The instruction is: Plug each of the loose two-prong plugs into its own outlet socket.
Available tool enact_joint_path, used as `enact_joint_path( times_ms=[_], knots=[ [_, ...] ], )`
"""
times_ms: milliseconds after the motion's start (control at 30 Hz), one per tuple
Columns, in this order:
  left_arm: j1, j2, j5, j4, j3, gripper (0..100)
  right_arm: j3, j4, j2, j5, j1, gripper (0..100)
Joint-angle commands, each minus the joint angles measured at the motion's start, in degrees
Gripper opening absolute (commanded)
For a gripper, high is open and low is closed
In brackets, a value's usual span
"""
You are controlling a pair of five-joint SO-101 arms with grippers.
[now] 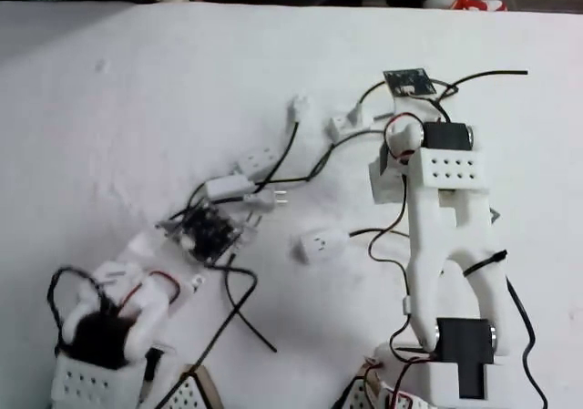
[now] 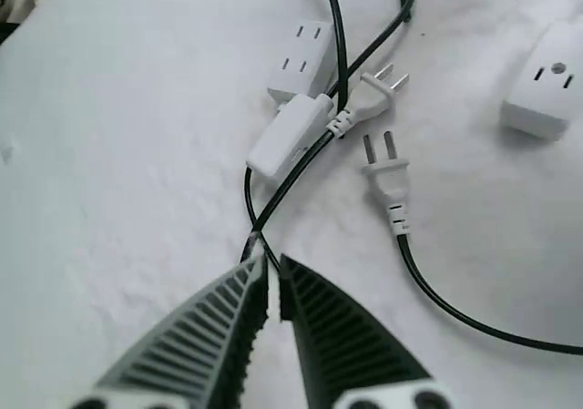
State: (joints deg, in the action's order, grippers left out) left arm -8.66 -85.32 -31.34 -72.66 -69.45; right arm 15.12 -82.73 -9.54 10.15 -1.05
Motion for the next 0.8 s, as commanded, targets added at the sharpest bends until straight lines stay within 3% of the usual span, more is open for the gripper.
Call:
enact_joint_path(
  times_ms=[0,267,633,767],
  knots=[
    [-4.35,16.31,-0.35,0.18,9.76,13,-0.44,0.75,-2.51,-0.26,0.84,1.8],
    [-16.13,33.19,0.09,4.84,16.53,25,-4.04,0.84,-2.51,-0.26,10.24,1.8],
    [-25.54,52.35,5.27,22.77,17.14,25,-8.26,0.48,-2.51,-0.18,16.31,1.8],
    [-26.95,62.64,7.12,25.14,21.71,25,-8.09,0.48,-2.42,-0.18,16.48,1.8]
  ],
)
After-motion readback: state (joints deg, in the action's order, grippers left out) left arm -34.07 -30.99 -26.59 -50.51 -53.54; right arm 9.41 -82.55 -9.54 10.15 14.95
